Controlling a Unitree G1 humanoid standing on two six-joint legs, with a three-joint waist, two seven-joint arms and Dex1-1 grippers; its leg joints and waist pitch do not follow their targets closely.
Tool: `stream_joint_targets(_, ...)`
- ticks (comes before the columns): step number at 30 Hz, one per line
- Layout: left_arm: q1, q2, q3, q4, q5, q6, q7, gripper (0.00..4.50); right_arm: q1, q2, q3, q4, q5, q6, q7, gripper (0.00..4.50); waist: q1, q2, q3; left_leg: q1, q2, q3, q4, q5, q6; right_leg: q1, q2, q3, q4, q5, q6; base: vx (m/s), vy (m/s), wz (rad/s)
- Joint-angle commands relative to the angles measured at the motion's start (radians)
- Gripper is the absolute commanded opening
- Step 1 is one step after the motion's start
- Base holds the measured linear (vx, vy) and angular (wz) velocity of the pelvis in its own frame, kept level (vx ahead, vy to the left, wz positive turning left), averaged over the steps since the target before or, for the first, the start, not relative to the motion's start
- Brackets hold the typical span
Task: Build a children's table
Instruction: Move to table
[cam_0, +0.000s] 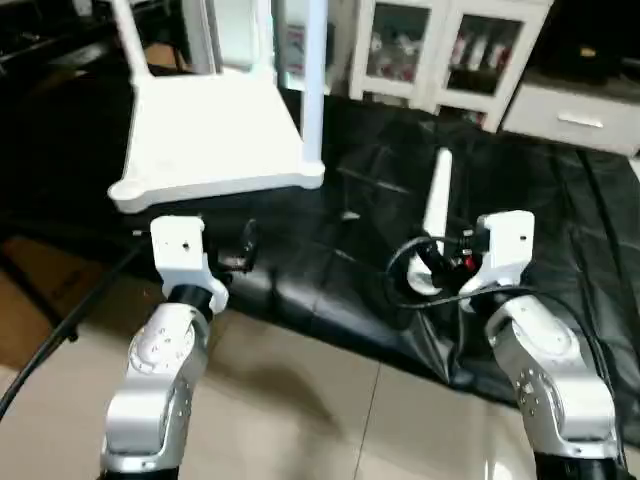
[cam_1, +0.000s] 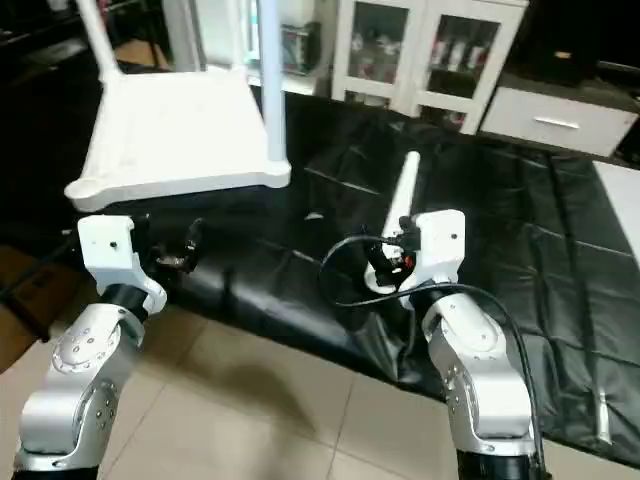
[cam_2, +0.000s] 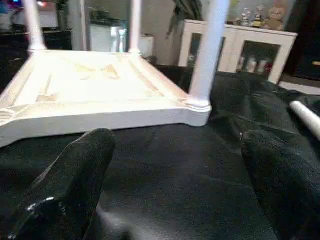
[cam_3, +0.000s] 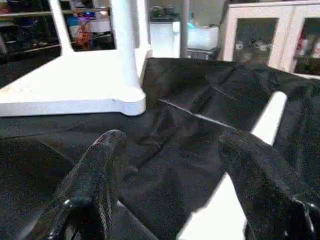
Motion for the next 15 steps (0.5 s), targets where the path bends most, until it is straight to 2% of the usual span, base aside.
stream_joint_targets(1,-0.009,0.004,-0.011,-0.012,0.002,0.019,-0.010,4.44,0.014,0.010,-0.020,-0.009,0.009,0.019,-0.017,3.24,0.051,-0.030,-0.047,-0.044,0.055,-0.122,0.073,-0.210,0.051,0.052,-0.194,0.247,-0.177,-0.451,-0.197,0.031,0.114,-0.51)
stream_joint_targets(2,-0.012,0.003,-0.011,-0.011,0.001,0.021,-0.010,4.44,0.017,0.011,-0.020,-0.014,0.011,0.023,-0.021,3.24,0.062,-0.009,-0.060,-0.051,0.057,-0.148,0.071,-0.178,0.037,0.057,-0.173,0.252,-0.165,-0.421,-0.210,0.037,0.180,-0.62)
stream_joint_targets(3,-0.015,0.002,-0.013,-0.008,0.000,0.021,-0.010,4.44,0.019,0.012,-0.020,-0.018,0.012,0.025,-0.024,3.24,0.048,-0.009,-0.054,-0.049,0.051,-0.158,0.037,-0.150,0.040,0.048,-0.112,0.235,-0.152,-0.391,-0.200,0.037,0.180,-0.62)
stream_joint_targets(4,-0.016,0.001,-0.014,-0.009,-0.001,0.022,-0.010,4.44,0.020,0.012,-0.021,-0.021,0.013,0.027,-0.026,3.24,0.027,0.007,-0.055,0.009,0.023,-0.127,-0.084,-0.089,0.081,-0.002,0.062,0.136,-0.104,-0.321,-0.129,0.027,0.200,-0.70)
stream_joint_targets(5,-0.020,-0.003,-0.020,-0.009,0.000,0.030,-0.006,4.44,0.020,0.010,-0.024,-0.023,0.018,0.029,-0.032,3.24,-0.029,0.019,-0.050,0.082,0.075,-0.110,-0.143,0.004,0.226,-0.113,0.116,-0.028,0.049,-0.288,-0.094,0.000,0.209,-0.61)
stream_joint_targets(6,-0.020,-0.004,-0.020,-0.009,0.000,0.031,-0.005,4.44,0.020,0.010,-0.024,-0.023,0.018,0.029,-0.032,3.24,-0.035,0.043,-0.062,0.058,0.120,-0.083,-0.169,0.110,0.251,-0.104,0.067,-0.117,0.153,-0.221,-0.097,0.000,0.209,-0.61)
stream_joint_targets(7,-0.020,-0.007,-0.021,-0.012,0.003,0.039,0.002,4.44,0.021,0.007,-0.023,-0.023,0.018,0.030,-0.035,3.24,-0.031,0.035,-0.054,0.074,0.148,-0.046,-0.167,0.264,0.202,-0.120,0.031,-0.156,0.142,-0.119,-0.119,-0.030,0.206,-0.51)
stream_joint_targets(8,-0.020,-0.005,-0.024,-0.014,0.009,0.047,0.005,4.44,0.021,0.005,-0.024,-0.022,0.014,0.030,-0.037,3.24,-0.030,0.020,-0.048,0.066,0.153,-0.022,-0.172,0.268,0.151,-0.105,0.023,-0.168,0.127,-0.074,-0.136,-0.029,0.183,-0.59)
stream_joint_targets(9,-0.019,0.005,-0.036,-0.016,0.029,0.052,0.007,4.44,0.021,0.005,-0.026,-0.022,0.012,0.030,-0.038,3.24,-0.020,-0.006,-0.069,0.097,0.169,-0.018,-0.164,0.173,-0.012,-0.071,-0.022,-0.146,0.081,-0.025,-0.171,-0.029,0.183,-0.59)
stream_joint_targets(10,-0.015,0.000,-0.035,-0.016,0.031,0.047,0.012,4.44,0.019,0.003,-0.030,-0.020,0.011,0.034,-0.038,3.24,0.018,-0.043,-0.075,0.062,0.085,0.005,-0.071,-0.047,-0.171,-0.012,-0.118,-0.032,-0.020,-0.066,-0.283,-0.013,0.169,-0.67)
stream_joint_targets(11,-0.013,-0.006,-0.032,-0.016,0.028,0.045,0.017,4.44,0.018,0.002,-0.032,-0.019,0.011,0.036,-0.037,3.24,0.044,-0.028,-0.066,0.014,0.083,-0.059,0.004,-0.113,-0.155,0.031,-0.191,0.061,-0.061,-0.072,-0.361,-0.008,0.161,-0.56)
stream_joint_targets(12,-0.011,-0.013,-0.025,-0.017,0.020,0.043,0.021,4.44,0.018,0.000,-0.032,-0.019,0.010,0.036,-0.036,3.24,0.032,0.002,-0.045,-0.038,0.133,-0.162,-0.004,-0.073,-0.078,0.070,-0.199,0.002,-0.056,-0.132,-0.456,-0.008,0.161,-0.56)
stream_joint_targets(13,-0.010,-0.011,-0.025,-0.020,0.022,0.042,0.023,4.44,0.017,-0.004,-0.030,-0.019,0.007,0.037,-0.035,3.24,-0.027,0.066,-0.039,-0.020,0.258,-0.267,-0.178,-0.025,-0.105,0.014,0.014,-0.131,0.055,-0.156,-0.240,-0.001,0.158,-0.51)
stream_joint_targets(14,-0.007,-0.020,-0.014,-0.022,0.007,0.042,0.026,4.44,0.016,-0.007,-0.029,-0.018,0.003,0.037,-0.035,3.24,-0.035,0.061,-0.046,0.027,0.310,-0.279,-0.189,0.009,-0.097,-0.045,0.022,-0.128,0.094,-0.196,-0.116,0.025,0.111,-0.06)
stream_joint_targets(15,-0.005,-0.027,-0.006,-0.024,-0.004,0.043,0.028,4.44,0.016,-0.010,-0.027,-0.018,0.002,0.038,-0.037,3.24,-0.040,0.060,-0.058,0.038,0.272,-0.235,-0.154,0.214,-0.109,-0.076,0.029,-0.134,0.154,-0.180,-0.023,0.025,0.111,-0.06)
